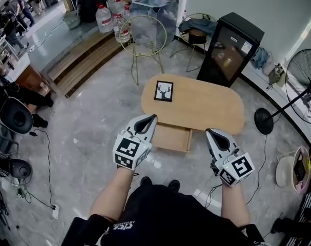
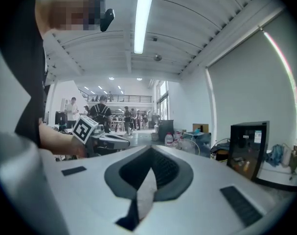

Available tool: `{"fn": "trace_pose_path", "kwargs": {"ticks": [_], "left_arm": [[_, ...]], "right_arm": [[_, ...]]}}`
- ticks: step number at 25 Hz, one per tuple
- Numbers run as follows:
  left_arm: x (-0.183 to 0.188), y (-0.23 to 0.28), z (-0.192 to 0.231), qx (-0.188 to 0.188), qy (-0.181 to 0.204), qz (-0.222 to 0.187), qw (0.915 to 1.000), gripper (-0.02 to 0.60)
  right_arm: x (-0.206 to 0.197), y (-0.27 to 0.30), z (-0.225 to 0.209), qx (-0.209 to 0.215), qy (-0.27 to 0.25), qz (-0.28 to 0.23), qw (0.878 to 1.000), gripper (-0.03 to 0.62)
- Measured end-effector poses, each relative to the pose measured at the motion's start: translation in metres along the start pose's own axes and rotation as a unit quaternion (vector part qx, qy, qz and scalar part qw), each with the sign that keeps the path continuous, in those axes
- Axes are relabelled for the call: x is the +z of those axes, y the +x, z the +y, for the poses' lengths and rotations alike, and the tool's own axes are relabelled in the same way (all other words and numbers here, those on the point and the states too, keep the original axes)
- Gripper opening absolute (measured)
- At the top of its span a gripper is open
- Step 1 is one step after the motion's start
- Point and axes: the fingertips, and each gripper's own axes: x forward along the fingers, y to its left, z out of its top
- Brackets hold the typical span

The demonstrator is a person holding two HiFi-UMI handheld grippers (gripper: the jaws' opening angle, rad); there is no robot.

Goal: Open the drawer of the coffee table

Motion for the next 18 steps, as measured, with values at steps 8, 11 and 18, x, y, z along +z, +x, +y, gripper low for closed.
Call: {"fn": "trace_pose_path", "kwargs": {"ticks": [8, 11, 18], "left_arm": [[0.005, 0.009, -0.02, -0.016, 0.01, 0.014, 0.9997, 0.009], [0.005, 0.007, -0.023, -0.019, 0.005, 0.016, 0.9997, 0.009], [0.01, 0.01, -0.032, -0.026, 0.027, 0.03, 0.9989, 0.009]], "right_arm": [[-0.004, -0.012, -0.026, -0.007, 0.036, -0.023, 0.999, 0.002], [-0.004, -0.014, -0.027, -0.01, 0.037, -0.029, 0.999, 0.002], [-0.009, -0.025, -0.036, -0.014, 0.05, -0.029, 0.998, 0.002]]}}
